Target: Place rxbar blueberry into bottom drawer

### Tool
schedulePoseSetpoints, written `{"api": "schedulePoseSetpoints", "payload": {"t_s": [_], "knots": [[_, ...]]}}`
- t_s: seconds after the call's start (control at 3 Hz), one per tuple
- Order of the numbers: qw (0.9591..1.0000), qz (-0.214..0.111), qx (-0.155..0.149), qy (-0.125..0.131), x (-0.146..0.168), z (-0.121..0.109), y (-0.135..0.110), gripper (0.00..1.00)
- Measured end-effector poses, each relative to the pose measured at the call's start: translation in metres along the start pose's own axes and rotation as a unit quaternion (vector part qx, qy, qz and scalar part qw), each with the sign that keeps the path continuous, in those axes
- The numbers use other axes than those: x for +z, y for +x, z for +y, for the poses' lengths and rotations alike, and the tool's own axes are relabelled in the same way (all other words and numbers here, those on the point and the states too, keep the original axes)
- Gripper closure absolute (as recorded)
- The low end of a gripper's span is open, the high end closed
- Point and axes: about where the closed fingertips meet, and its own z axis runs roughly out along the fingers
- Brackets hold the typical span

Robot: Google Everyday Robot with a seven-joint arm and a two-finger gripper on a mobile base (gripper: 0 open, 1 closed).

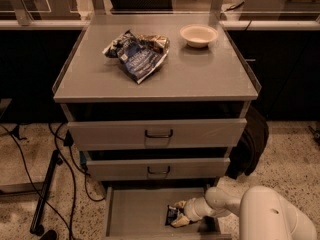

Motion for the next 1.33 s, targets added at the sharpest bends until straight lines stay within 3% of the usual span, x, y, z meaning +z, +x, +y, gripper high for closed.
{"api": "schedulePoseSetpoints", "payload": {"t_s": [0.67, 1.0, 1.33], "knots": [[1.0000, 0.000, 0.000, 0.000, 0.0000, 0.0000, 0.0000, 0.12], [1.0000, 0.000, 0.000, 0.000, 0.0001, 0.0001, 0.0000, 0.00], [1.0000, 0.000, 0.000, 0.000, 0.0001, 0.0001, 0.0000, 0.00]]}}
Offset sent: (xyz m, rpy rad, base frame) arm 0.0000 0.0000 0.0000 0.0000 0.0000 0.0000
